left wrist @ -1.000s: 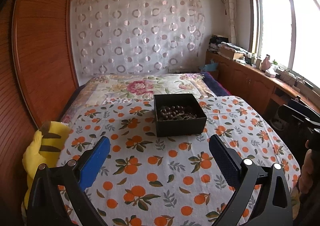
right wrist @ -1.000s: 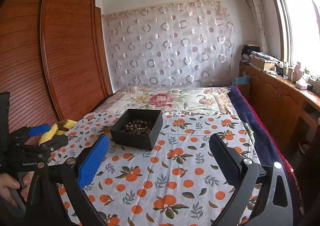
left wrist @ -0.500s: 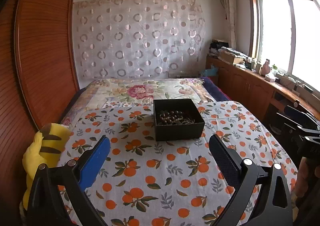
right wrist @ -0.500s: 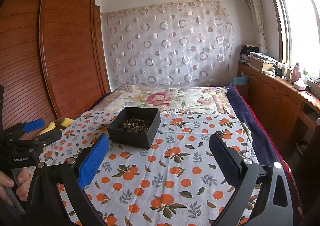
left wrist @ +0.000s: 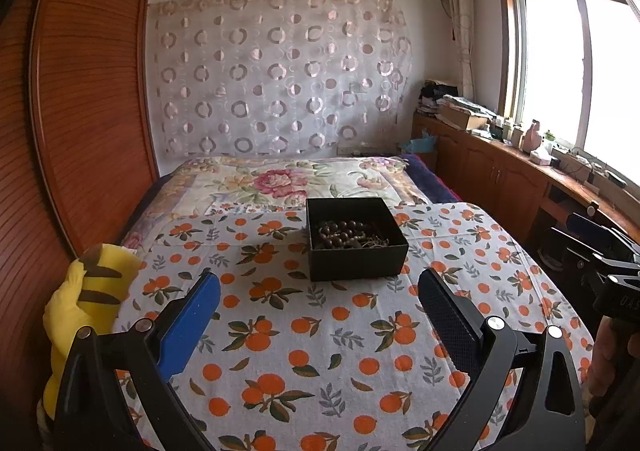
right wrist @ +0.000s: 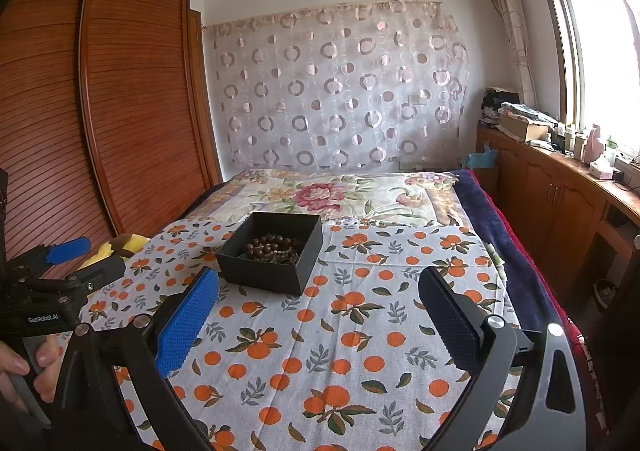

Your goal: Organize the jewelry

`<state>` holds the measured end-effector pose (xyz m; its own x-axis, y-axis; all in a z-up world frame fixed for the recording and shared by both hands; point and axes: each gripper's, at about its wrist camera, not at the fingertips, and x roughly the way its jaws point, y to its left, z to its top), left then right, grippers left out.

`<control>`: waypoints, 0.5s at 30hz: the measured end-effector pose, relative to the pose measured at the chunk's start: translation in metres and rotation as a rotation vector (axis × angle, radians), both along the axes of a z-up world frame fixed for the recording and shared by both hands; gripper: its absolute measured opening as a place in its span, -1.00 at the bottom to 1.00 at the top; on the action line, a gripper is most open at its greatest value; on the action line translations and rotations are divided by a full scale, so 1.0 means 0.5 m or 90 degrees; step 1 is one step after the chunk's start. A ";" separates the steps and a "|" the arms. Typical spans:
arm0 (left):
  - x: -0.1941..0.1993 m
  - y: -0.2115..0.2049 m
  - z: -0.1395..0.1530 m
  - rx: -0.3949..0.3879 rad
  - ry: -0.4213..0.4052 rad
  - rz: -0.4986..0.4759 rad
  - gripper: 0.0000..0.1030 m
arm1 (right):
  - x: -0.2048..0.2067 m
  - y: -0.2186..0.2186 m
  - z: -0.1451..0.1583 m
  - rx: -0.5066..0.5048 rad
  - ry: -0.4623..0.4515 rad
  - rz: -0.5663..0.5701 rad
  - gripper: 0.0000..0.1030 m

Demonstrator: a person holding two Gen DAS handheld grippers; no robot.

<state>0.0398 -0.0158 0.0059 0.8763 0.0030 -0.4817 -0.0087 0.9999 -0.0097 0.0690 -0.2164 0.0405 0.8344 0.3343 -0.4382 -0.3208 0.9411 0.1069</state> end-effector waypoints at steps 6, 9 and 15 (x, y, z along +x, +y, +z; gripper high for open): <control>0.000 0.000 0.000 0.000 0.000 0.000 0.86 | -0.001 0.000 -0.001 0.001 0.002 0.000 0.95; -0.001 0.000 0.001 0.000 -0.001 -0.001 0.86 | 0.000 0.001 0.000 0.000 0.001 -0.001 0.95; -0.001 -0.003 0.001 -0.001 -0.001 -0.002 0.86 | 0.000 0.003 -0.001 -0.001 -0.001 0.000 0.95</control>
<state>0.0394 -0.0170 0.0065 0.8771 0.0002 -0.4804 -0.0063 0.9999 -0.0111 0.0688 -0.2147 0.0399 0.8353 0.3331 -0.4374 -0.3206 0.9414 0.1047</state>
